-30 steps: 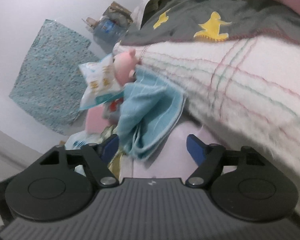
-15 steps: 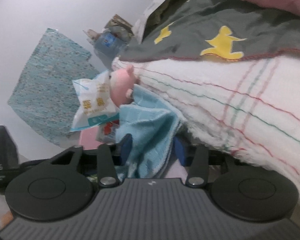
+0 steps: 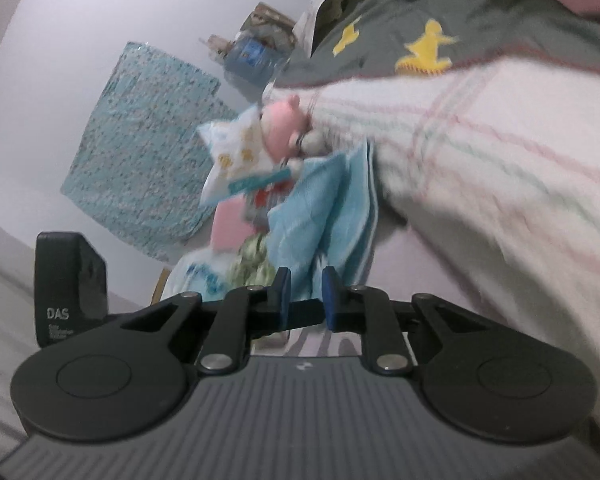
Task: Organize soft objects
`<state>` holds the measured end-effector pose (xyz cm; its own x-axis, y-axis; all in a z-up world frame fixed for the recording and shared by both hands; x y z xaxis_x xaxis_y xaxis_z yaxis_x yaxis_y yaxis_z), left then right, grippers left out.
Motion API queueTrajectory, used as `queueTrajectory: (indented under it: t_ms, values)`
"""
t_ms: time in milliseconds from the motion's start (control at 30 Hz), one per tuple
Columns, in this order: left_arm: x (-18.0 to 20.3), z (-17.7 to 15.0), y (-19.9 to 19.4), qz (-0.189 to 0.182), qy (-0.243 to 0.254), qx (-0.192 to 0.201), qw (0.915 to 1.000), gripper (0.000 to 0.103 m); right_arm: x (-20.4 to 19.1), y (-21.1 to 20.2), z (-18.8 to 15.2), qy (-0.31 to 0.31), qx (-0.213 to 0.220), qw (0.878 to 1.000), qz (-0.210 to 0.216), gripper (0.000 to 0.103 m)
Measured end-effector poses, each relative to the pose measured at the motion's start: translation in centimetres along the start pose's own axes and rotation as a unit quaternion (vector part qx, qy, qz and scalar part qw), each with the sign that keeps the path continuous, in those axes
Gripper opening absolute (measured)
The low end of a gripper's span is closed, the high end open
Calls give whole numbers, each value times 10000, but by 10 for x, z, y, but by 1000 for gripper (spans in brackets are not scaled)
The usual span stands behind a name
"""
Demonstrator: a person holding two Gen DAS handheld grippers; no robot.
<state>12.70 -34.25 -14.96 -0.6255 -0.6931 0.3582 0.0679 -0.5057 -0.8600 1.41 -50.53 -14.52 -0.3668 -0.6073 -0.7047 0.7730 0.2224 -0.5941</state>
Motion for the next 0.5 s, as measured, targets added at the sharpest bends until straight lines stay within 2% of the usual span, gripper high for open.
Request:
queueTrajectory:
  t_ms: [67,167,233,333,400,433,467,500]
  values:
    - [6,-17,1,-103,-7,-149,9998,33,3,-11,-13,-56,-99,9999,38,16]
    - [15,-36,-4,116,230,-66,9996,33,10,-24,-26,-89,-87,9999,-4,18]
    - [20,-44,-12,112,303,107,9994,32,17,-33,-28,-21,25,10000,-60,19]
    - [23,-41,-27,127,372,421,9983,34,18,-36,-16,36,203,9997,-105,29]
    - [24,-33,-38,292,473,692,9961,35,15,-33,-4,9,335,9993,-138,44]
    - [25,-28,-42,406,545,820,9943,39,12,-30,1,-30,384,9991,-163,48]
    - [26,-22,-42,486,629,920,9926,50,10,-24,7,-93,423,9988,-221,53]
    - [26,-16,-42,594,720,997,9906,58,8,-19,12,-109,426,9985,-312,54]
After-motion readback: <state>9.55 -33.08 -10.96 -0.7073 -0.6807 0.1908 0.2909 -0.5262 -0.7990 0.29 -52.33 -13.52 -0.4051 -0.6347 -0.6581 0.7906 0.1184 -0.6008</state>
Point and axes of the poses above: each gripper's, at about its wrist camera, not at the fingertips, and y roughly the way its jaws point, x to its right, z to its top, the point moved 4 cm from there along y, roughly the way its jaws point, and after that the axes turned 14 degrees about -z, right-handed, at the moved point
